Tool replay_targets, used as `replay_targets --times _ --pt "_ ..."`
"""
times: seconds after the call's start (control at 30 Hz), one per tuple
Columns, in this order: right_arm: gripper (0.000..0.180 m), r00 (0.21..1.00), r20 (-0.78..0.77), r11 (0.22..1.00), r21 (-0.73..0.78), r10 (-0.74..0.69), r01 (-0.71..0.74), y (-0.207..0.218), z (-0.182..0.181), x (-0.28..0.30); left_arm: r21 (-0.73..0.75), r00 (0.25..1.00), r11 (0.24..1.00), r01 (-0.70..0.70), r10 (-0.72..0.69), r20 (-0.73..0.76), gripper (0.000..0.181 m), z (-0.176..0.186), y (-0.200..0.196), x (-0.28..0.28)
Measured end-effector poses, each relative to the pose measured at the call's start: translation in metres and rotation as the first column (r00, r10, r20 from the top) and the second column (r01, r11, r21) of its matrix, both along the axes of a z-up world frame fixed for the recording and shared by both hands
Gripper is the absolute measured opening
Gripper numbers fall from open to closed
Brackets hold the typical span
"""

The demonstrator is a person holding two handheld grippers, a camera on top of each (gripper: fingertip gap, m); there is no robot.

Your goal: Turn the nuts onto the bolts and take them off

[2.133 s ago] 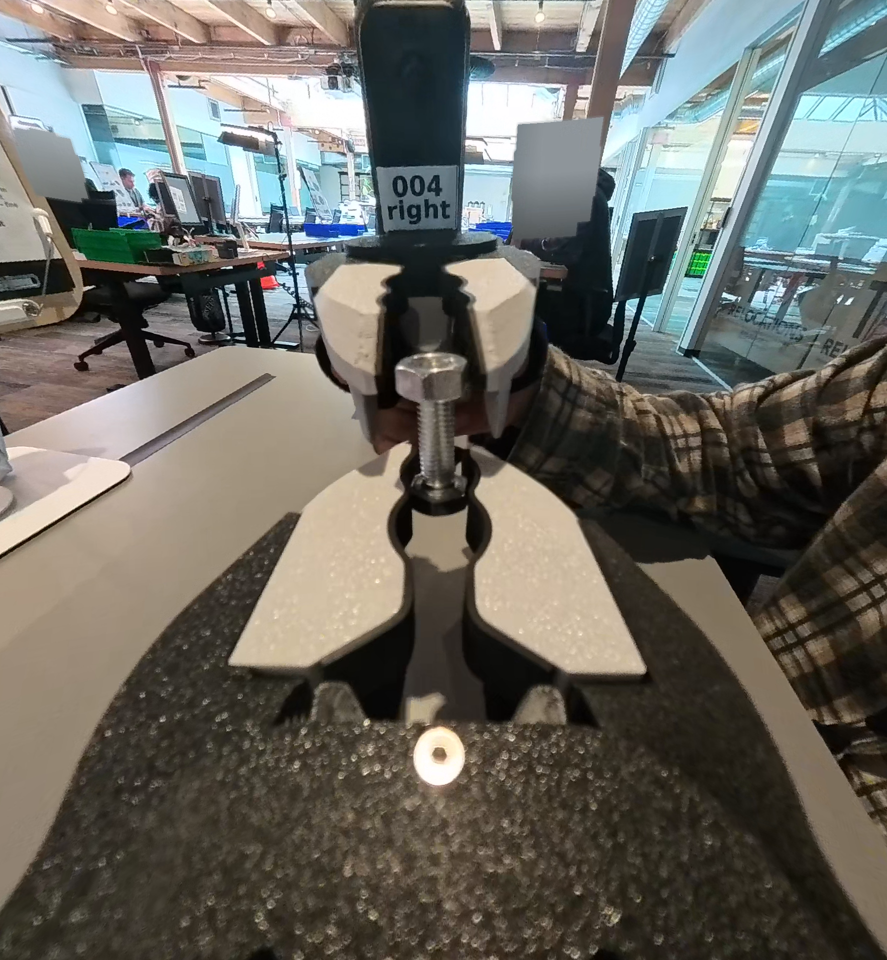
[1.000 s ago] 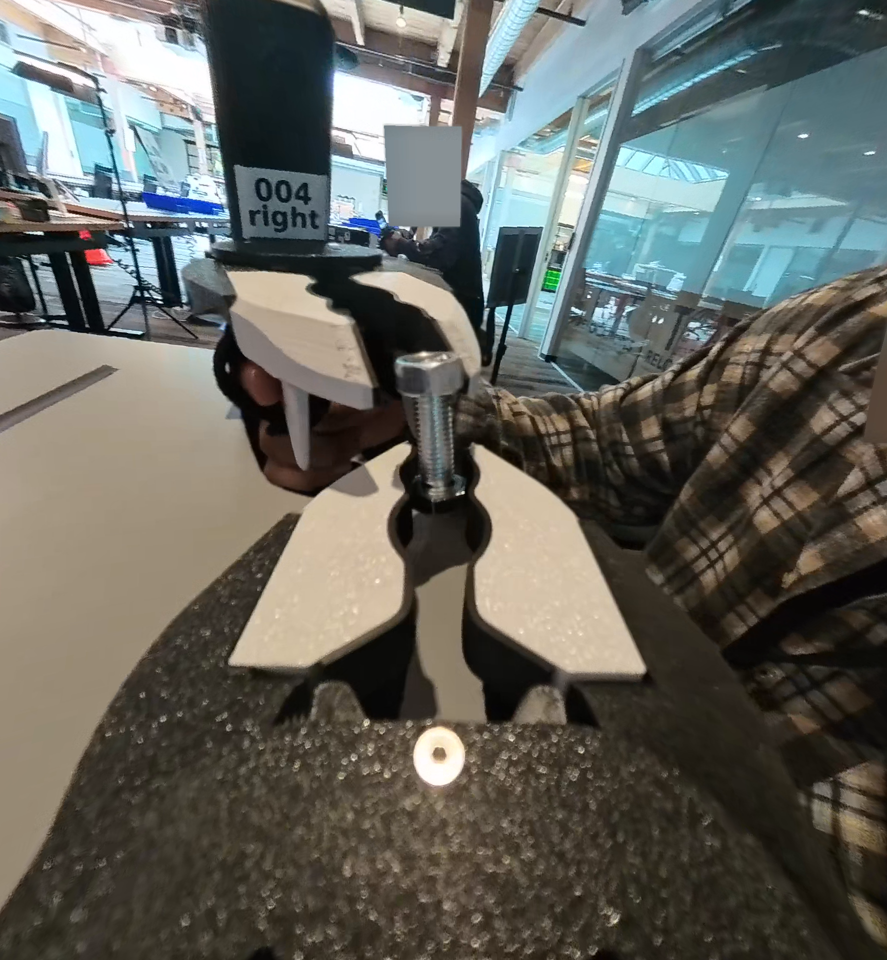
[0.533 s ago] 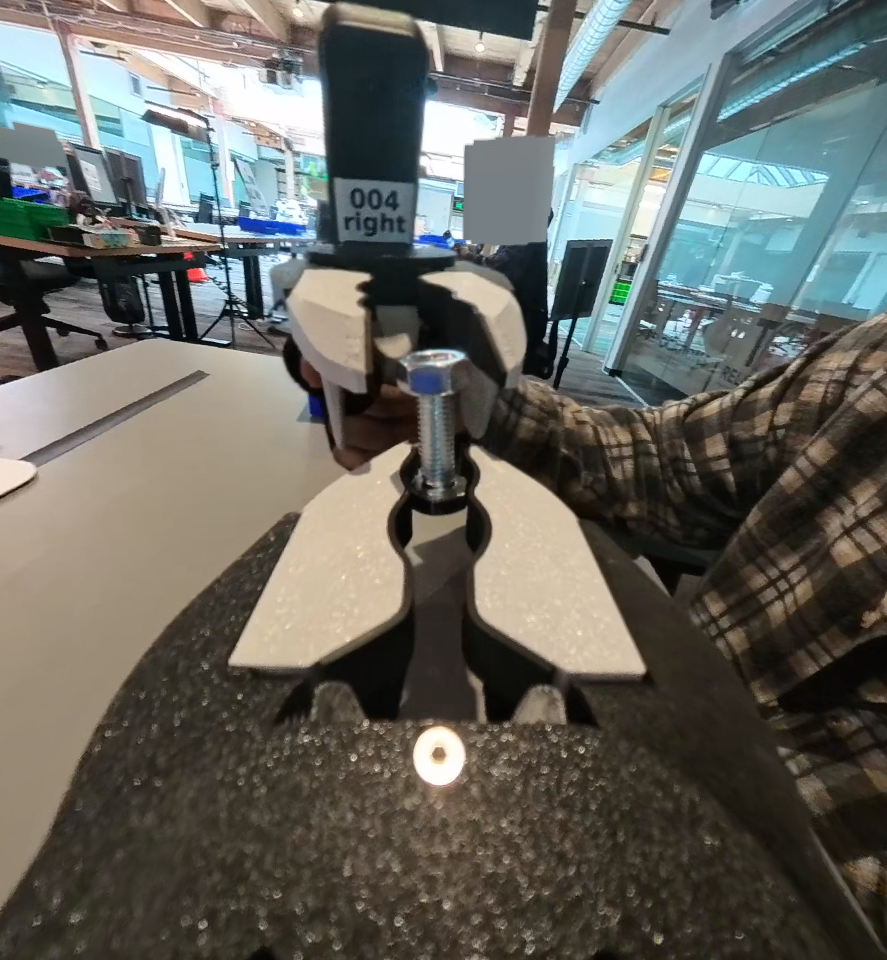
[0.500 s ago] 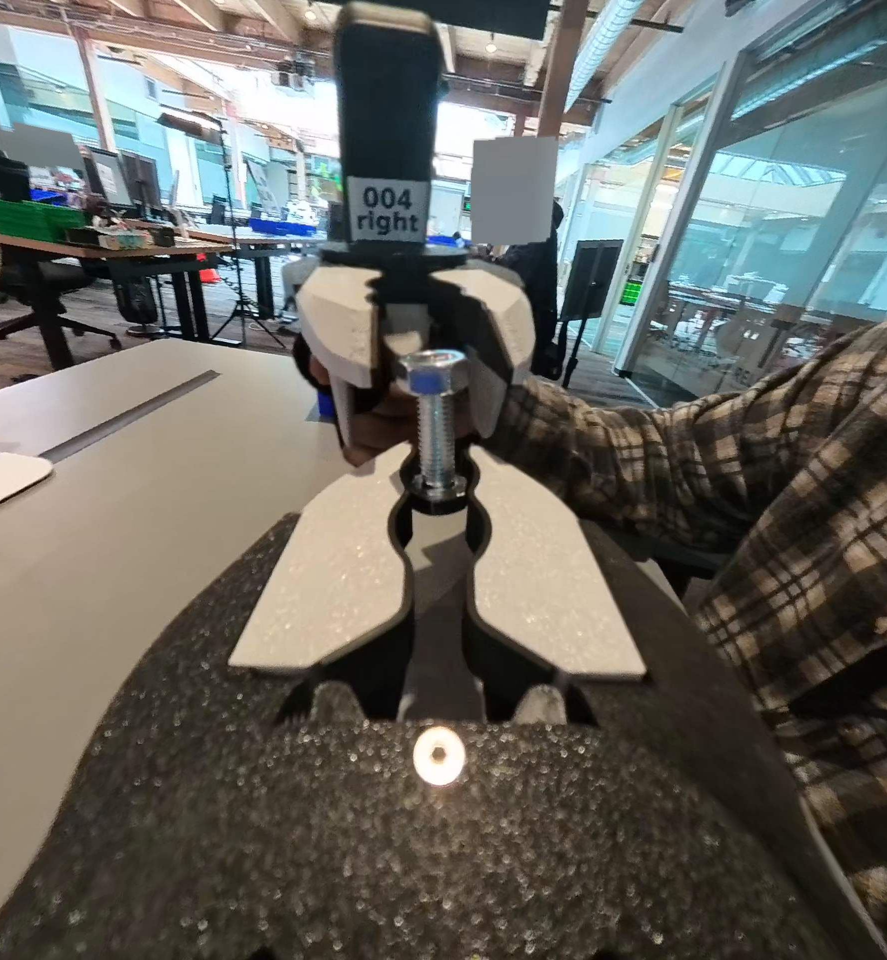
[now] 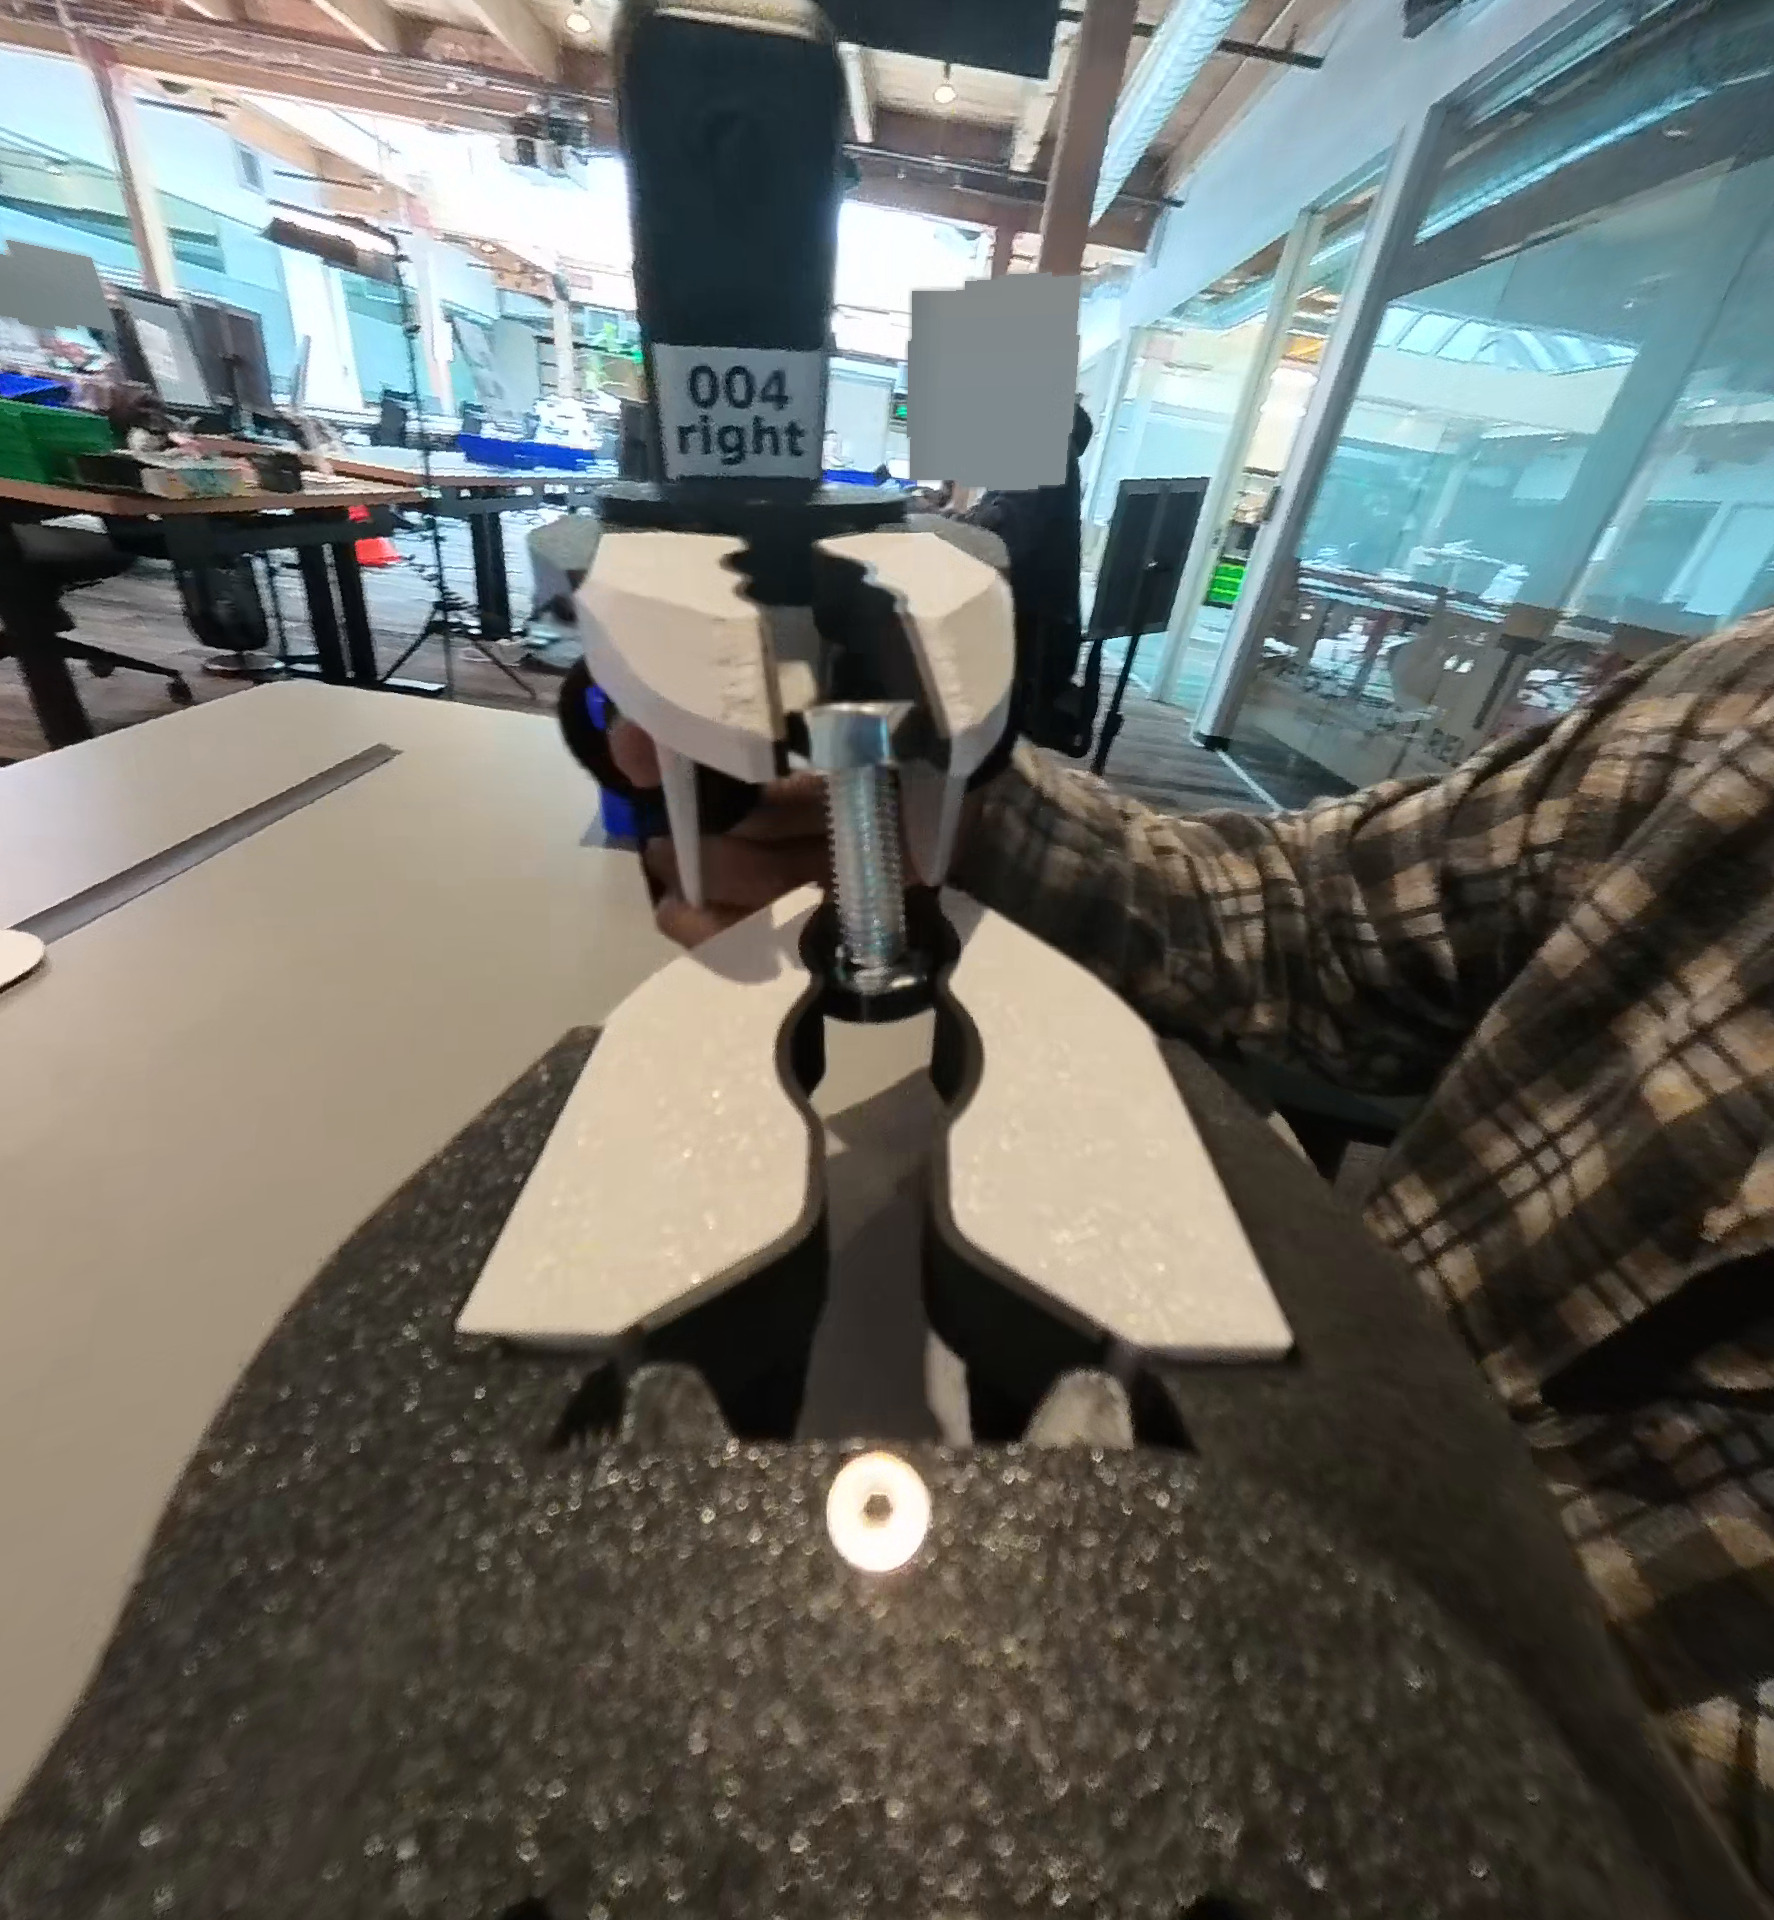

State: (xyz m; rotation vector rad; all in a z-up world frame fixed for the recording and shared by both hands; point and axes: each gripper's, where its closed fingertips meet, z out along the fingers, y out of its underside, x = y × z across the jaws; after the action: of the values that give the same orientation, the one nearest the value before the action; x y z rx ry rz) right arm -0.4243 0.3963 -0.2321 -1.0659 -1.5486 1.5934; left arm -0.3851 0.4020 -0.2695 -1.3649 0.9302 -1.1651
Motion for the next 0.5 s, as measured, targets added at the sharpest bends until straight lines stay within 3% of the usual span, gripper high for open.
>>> replay_targets --times 0.37,0.5 --pt "0.018 0.986 -0.012 0.984 0.061 0.168 -0.167 -0.018 -0.006 0.015 -0.093 0.964 0.96 0.264 -0.26 0.048 0.015 -0.003 -0.028 0.012" --pt "0.018 0.988 -0.01 0.988 0.014 0.152 -0.152 -0.009 -0.01 0.015 -0.098 0.974 0.969 0.227 -0.224 0.036 0.015 -0.007 -0.022 0.012"
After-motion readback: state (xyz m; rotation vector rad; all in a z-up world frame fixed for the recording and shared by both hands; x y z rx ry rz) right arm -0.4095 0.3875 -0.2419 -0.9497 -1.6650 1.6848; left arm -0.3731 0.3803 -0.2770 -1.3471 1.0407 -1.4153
